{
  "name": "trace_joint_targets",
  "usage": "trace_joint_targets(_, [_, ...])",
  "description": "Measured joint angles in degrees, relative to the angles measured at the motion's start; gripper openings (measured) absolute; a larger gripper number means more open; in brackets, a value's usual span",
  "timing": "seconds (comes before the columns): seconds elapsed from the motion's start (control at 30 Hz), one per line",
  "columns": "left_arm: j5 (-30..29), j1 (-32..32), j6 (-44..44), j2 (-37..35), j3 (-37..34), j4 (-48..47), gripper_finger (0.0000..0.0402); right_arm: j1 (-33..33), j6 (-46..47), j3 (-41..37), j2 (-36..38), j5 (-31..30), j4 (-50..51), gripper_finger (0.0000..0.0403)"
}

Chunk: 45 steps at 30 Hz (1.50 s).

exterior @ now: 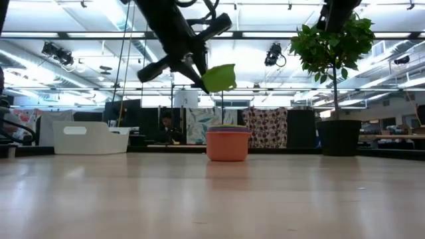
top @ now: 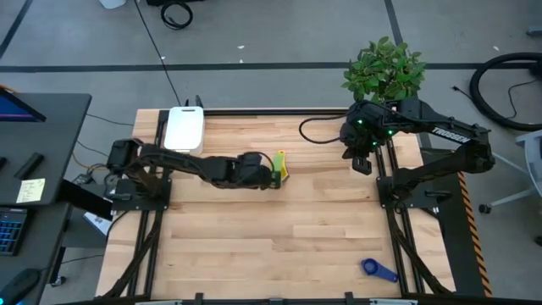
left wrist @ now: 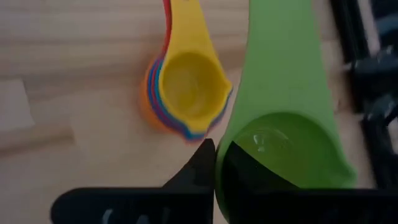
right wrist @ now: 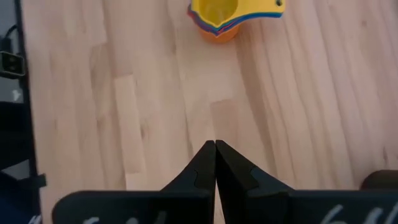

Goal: Nest measuring cups in basket
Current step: Stack the green measuring cup on top of the yellow measuring cup

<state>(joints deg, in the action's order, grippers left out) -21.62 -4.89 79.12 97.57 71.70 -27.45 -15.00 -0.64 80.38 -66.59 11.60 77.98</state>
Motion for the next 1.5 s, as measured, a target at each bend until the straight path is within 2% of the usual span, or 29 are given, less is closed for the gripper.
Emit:
trace_joint_targets(0.27, [-1.06, 4.98, -1.92, -0.06, 0.02, 0.54, 0.0014, 0.00, 0.56, 0.00, 0.00, -0.12, -1.54, 0.0013])
trace_joint_targets(0.47, [2.47, 8.14, -5.21, 1.37, -0.04, 1.58, 0.0014, 0.00, 0.64, 0.00, 0.00, -0.07, -2.57, 0.0013])
trace_joint_targets(1.03, [8.59, 11.42, -9.93, 8.06, 0.13, 6.65, 0.0014, 0.02, 0.66, 0.00, 0.00, 0.02, -3.00, 0.0013])
trace_joint_targets(1.5, [9.81, 11.59, -13.61, 8.60, 0.09, 3.48, 0.0014, 0.42, 0.56, 0.00, 0.01, 0.01, -3.55, 0.0013])
